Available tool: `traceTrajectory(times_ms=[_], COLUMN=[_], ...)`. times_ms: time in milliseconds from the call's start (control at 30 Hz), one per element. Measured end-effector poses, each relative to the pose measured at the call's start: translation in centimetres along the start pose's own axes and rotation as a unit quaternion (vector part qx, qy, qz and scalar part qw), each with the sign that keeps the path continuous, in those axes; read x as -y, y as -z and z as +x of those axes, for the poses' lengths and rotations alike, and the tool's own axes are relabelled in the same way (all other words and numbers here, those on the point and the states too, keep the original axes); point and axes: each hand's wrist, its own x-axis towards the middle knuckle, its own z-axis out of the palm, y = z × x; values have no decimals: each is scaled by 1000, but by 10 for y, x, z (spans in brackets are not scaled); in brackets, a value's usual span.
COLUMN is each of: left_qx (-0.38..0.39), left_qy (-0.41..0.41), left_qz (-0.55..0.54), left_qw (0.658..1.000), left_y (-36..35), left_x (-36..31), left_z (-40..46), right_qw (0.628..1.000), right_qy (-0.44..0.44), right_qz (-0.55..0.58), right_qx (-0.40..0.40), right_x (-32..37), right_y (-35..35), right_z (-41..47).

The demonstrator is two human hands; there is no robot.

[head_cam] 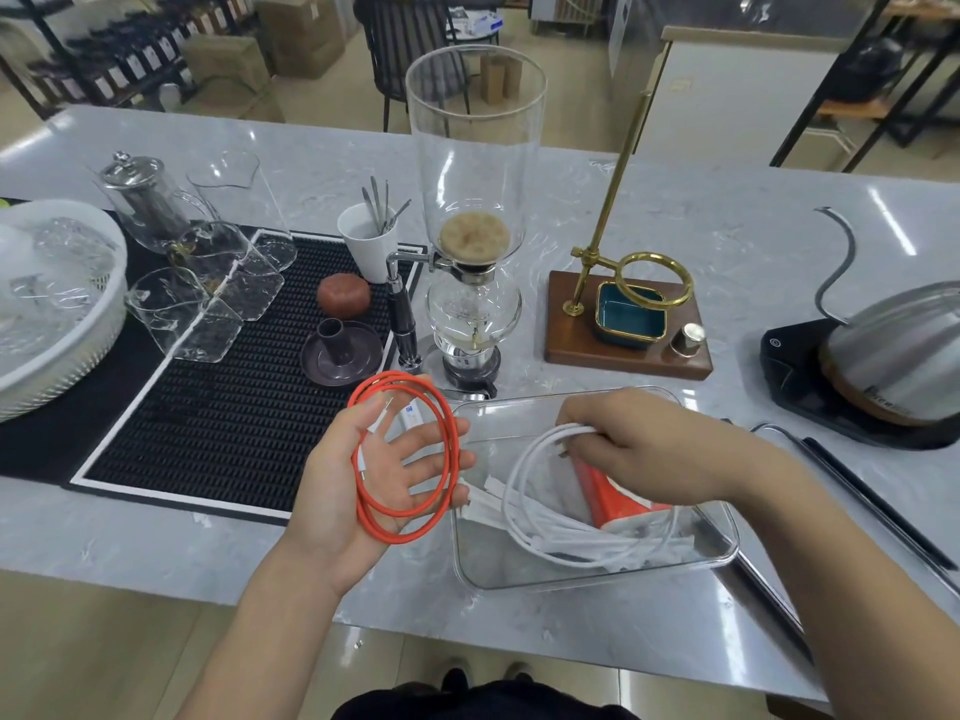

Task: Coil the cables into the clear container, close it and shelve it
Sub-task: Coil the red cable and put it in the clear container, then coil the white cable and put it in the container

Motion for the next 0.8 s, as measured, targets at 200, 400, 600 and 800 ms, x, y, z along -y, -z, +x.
traceTrajectory(times_ms=[200,400,600,800], left_qx=[34,34,32,54], left_qy=[0,3,-11,-86], left_qz=[1,4,42,327], left_qw=[999,999,999,939], left_y=[1,-2,-8,-29], left_x=[1,3,3,13], left_z=[6,9,10,20], right_qw=[989,928,854,784], right_qy=[-38,-91,-119,-113], right_qz=[132,353,476,569], right_qx=[-55,-71,-174,-220], right_x=[-1,-8,-20,-30], right_y=[26,42,50,50], right_z=[-21,-44,-59,-70])
